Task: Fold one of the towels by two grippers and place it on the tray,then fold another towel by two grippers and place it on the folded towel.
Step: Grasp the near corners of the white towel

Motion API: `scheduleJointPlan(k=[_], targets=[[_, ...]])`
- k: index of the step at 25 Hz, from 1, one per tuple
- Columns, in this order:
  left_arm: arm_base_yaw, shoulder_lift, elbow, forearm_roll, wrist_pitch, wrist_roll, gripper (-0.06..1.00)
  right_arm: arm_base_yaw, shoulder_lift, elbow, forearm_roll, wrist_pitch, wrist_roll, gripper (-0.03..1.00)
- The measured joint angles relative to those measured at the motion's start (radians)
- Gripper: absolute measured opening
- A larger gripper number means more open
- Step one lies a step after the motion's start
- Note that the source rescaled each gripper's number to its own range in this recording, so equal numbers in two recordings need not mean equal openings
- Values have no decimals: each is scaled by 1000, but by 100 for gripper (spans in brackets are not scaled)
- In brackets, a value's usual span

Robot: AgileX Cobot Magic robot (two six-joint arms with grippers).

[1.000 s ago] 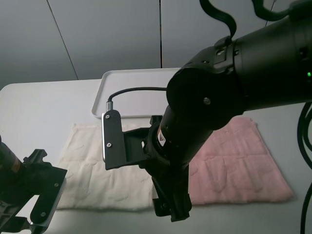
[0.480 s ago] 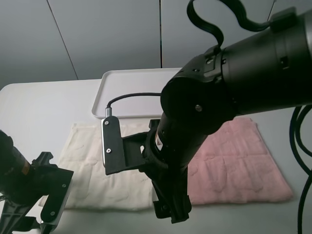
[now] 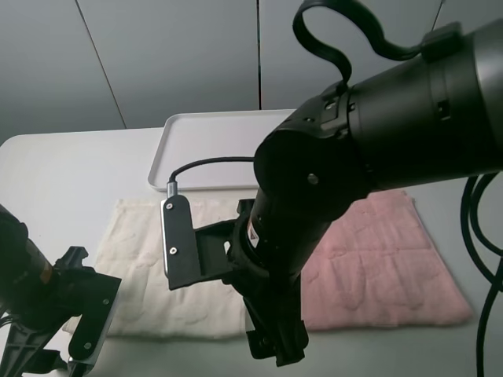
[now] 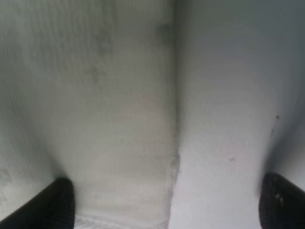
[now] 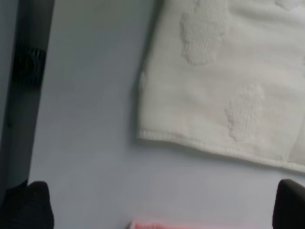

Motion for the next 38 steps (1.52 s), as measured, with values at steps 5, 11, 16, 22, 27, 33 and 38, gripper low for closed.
scheduleJointPlan(k=[5, 11, 16, 22, 27, 33, 38], targets=[[0, 0, -2, 0, 0, 0, 100, 65, 62, 0, 4, -24, -16, 100], [0, 0, -2, 0, 2, 0, 100, 119, 117, -6, 4, -92, 34, 100], [0, 0, -2, 0, 5, 0, 100, 124, 194, -63, -93, -32, 135, 100], [0, 0, -2, 0, 5, 0, 100, 124, 249, -104, -137, -12, 158, 100], [0, 0, -2, 0, 5, 0, 100, 124, 275, -104, -153, -7, 162, 100], [0, 0, -2, 0, 6, 0, 100, 124, 305, -104, -160, -7, 171, 100], [0, 0, -2, 0, 6, 0, 100, 124, 315, -113, -167, 0, 173, 100]])
